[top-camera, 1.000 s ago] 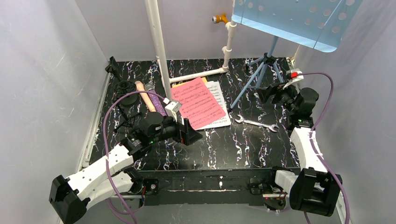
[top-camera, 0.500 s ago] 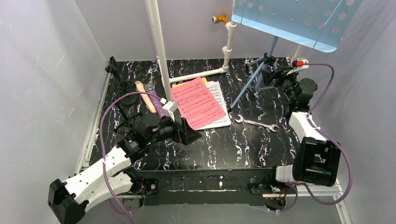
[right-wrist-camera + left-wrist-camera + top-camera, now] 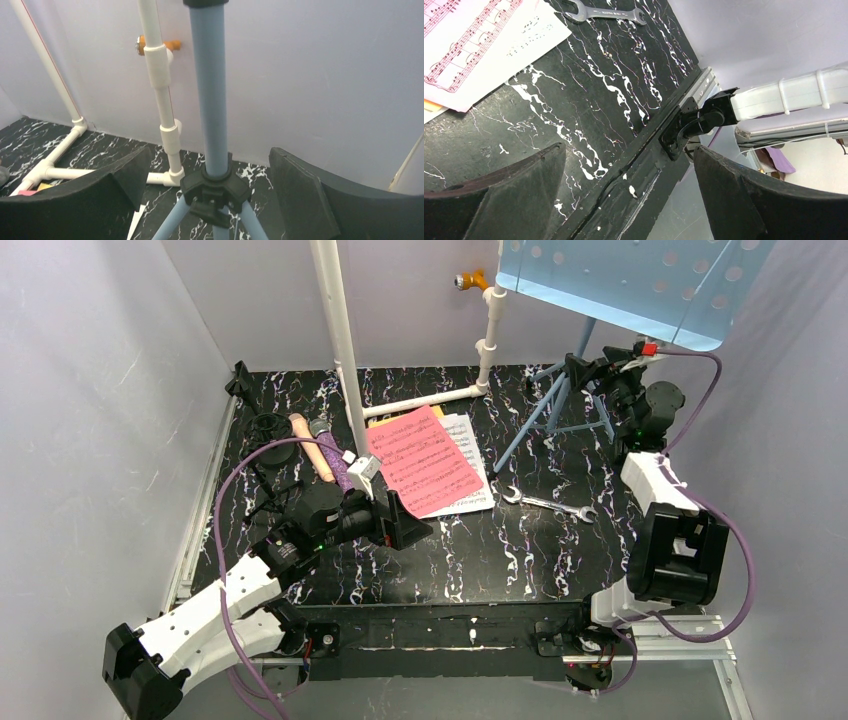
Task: Pack up the instrument practice props
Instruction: Pick up the music stand from the corner of the board.
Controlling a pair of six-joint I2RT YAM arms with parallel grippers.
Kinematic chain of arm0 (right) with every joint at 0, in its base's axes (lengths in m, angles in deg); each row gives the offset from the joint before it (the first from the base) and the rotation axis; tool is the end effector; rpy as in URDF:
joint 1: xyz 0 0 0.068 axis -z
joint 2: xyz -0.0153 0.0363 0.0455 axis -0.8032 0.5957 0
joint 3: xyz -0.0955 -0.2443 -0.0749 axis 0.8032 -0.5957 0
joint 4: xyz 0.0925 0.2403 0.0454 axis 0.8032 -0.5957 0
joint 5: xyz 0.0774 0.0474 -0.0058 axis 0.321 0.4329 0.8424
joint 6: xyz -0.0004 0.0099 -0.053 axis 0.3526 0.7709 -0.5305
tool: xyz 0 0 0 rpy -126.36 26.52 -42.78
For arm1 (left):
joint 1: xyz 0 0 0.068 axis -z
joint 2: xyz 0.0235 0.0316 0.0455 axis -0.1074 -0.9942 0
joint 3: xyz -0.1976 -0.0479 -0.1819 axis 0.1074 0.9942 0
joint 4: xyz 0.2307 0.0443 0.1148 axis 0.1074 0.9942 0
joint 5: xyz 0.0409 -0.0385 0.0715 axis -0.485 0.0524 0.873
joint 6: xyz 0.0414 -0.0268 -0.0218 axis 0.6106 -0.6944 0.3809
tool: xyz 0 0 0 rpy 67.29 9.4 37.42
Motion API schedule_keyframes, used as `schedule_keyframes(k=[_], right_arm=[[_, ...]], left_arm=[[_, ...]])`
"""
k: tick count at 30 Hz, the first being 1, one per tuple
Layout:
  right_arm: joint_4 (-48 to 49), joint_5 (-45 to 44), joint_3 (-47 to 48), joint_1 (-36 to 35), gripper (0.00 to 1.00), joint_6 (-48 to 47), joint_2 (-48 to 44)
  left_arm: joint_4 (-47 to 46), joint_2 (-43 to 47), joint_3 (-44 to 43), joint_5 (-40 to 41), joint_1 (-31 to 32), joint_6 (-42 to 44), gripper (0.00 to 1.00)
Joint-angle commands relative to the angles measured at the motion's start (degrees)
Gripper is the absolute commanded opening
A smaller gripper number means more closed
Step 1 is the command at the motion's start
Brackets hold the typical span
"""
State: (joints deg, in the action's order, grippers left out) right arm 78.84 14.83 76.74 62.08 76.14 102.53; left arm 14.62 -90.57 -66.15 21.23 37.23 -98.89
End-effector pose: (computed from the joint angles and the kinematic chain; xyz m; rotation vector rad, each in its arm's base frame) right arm 0.3430 -0.0370 0.3469 -0.1661 1.2435 0.3075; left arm 0.1368 -0.1439 0.2999 0.3307 1.8957 -1.2717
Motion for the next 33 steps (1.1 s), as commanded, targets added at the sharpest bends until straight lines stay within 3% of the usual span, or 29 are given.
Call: schedule_keyframes(k=[1, 19, 33], right_arm=[[4.2, -0.8, 5.4, 0.2, 0.96, -0.4, 2.5], [5.7, 3.3, 13.8, -0.1, 0.77, 6.3, 11.4], [10.3, -1.0, 13.1, 0.1, 0.83, 12.7, 14.5]], left_arm=[[0.6, 0.9, -0.3, -0.7, 0.1, -0.4, 0.98], [2.2, -1.0, -1.6, -0.7, 0.1, -1.5, 0.98], [1.6, -4.0, -3.2, -1.1, 0.0, -2.2, 0.98]])
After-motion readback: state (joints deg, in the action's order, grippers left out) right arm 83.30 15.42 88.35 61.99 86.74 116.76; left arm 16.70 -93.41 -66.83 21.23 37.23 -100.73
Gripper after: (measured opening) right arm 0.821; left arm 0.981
